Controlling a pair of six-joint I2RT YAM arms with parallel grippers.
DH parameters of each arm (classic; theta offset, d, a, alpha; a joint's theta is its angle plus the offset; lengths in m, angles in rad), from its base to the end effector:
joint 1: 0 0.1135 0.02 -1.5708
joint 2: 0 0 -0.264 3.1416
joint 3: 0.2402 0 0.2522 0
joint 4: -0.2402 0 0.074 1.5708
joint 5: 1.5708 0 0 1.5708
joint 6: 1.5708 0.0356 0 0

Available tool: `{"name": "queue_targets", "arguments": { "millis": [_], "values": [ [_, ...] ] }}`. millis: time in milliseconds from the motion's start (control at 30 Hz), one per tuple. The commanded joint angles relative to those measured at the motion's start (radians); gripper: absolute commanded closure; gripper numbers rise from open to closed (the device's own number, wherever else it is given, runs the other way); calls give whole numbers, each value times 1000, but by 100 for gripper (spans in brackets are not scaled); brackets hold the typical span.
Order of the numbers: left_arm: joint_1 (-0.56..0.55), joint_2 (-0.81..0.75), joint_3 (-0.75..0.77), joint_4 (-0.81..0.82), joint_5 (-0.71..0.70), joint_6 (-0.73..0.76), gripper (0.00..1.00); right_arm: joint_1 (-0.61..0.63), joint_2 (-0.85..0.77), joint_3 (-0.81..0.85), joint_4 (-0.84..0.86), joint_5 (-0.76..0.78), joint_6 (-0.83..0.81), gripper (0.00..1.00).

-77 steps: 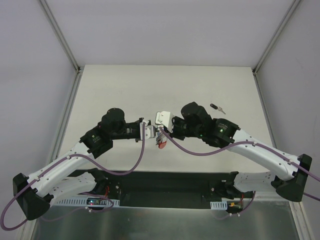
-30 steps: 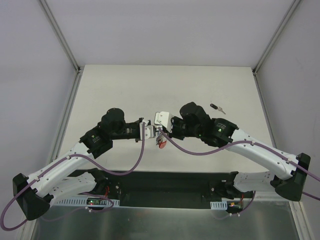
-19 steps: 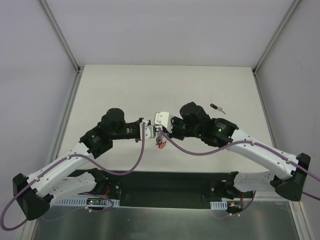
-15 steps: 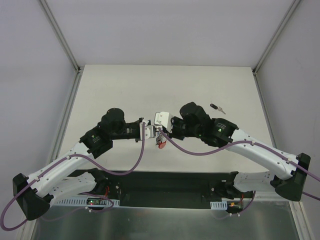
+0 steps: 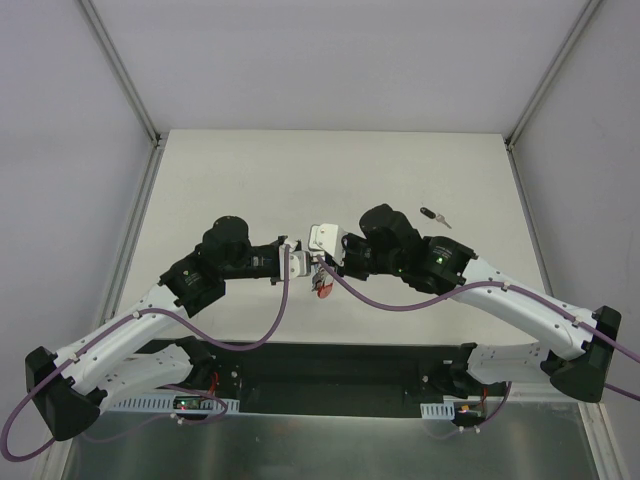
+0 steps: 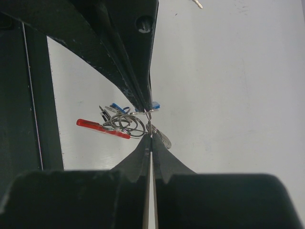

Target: Put the keys on the keyring

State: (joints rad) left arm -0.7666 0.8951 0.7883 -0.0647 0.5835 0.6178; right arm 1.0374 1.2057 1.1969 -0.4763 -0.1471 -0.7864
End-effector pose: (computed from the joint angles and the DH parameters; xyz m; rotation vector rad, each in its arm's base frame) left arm 0.1355 -0.1577 0.3353 1.4155 1.0342 -0.6153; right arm 0.1317 0.2333 0.3670 -1.6866 1.1901 0.3065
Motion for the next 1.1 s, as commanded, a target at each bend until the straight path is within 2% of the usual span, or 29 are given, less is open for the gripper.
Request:
{"name": "queue_targets", "arguments": {
  "millis": [0,600,1067],
  "values": [
    [-11,-18,9,43,55,-10,100,-2,-8,30,56,-29,-2,99],
    [-10,7,19,45,96,-46,100,21,-34,-6,94,4,-33,98],
    [-10,24,29,46,96,-72,100,38,-87,-31,122,-49,-34,99]
  ]
}}
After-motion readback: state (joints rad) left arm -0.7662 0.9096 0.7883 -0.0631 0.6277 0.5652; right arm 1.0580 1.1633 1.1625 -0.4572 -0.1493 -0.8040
